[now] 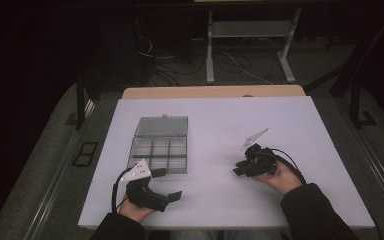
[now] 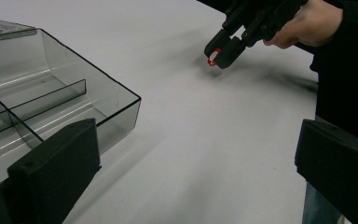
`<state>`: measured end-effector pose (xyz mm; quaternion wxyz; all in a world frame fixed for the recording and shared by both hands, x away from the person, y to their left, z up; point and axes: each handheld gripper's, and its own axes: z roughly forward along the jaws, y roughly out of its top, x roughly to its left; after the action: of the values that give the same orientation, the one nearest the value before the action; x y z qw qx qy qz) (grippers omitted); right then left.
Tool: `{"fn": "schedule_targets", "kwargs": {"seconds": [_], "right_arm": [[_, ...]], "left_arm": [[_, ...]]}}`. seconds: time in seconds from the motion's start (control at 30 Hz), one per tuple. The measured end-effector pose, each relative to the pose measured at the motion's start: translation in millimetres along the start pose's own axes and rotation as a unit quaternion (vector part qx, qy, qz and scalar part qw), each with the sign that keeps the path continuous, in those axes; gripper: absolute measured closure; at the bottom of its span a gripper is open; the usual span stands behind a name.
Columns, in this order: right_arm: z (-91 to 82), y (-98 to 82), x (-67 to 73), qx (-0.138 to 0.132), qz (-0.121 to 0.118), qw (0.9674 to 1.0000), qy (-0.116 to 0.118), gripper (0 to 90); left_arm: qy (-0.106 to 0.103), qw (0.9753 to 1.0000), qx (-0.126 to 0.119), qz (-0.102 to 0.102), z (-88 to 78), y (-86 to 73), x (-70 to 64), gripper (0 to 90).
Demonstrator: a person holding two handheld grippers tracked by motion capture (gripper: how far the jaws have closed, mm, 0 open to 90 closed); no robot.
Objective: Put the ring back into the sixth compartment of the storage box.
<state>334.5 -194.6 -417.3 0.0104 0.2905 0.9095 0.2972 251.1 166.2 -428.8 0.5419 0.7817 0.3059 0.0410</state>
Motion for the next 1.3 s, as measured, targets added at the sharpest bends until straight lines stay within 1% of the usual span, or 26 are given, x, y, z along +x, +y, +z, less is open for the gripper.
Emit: {"fn": "schedule_targets", "kwargs": {"seconds": [0.07,0.2,0.33,0.47,0.73,0.8,0.93,1.07,1.3], "right_arm": [[-0.4,1.3,-0.3,-0.001,0.0,1.0,0.004,70.8],[-0.8,4.4,0.4,0.001,0.0,1.0,0.004,70.7],[-3.5,10.4,0.9,0.001,-0.009,0.9999,0.005,70.7],[-5.7,16.3,2.1,-0.006,-0.011,0.9999,0.006,70.7],[-7.3,27.5,4.0,-0.008,-0.018,0.9998,0.009,70.7],[-7.3,30.5,3.3,-0.007,-0.027,0.9996,0.01,70.7],[-7.2,36.7,4.8,-0.007,-0.03,0.9995,0.011,70.7],[-7.3,42.2,5.6,-0.01,-0.032,0.9993,0.018,70.7],[-7.7,51.9,6.6,-0.014,-0.042,0.9988,0.022,70.7]], "left_arm": [[0.0,1.0,0.0,0.0,0.0,0.0,-0.2,0.0],[0.0,1.0,0.0,0.0,0.1,-0.1,-0.2,0.0],[0.0,1.0,0.001,0.0,0.2,0.0,-0.2,0.0],[-0.001,1.0,0.001,0.0,0.2,0.0,-0.2,0.0],[-0.001,1.0,0.0,0.0,0.0,-0.1,-0.4,0.0],[-0.001,1.0,0.0,0.0,0.0,-0.1,-0.4,0.0],[-0.001,1.0,0.0,0.0,0.0,-0.1,-0.4,0.0],[-0.002,1.0,0.0,-0.001,-0.1,-0.1,-0.2,0.0],[-0.003,1.0,0.0,0.0,0.1,-0.2,-0.4,0.0]]}}
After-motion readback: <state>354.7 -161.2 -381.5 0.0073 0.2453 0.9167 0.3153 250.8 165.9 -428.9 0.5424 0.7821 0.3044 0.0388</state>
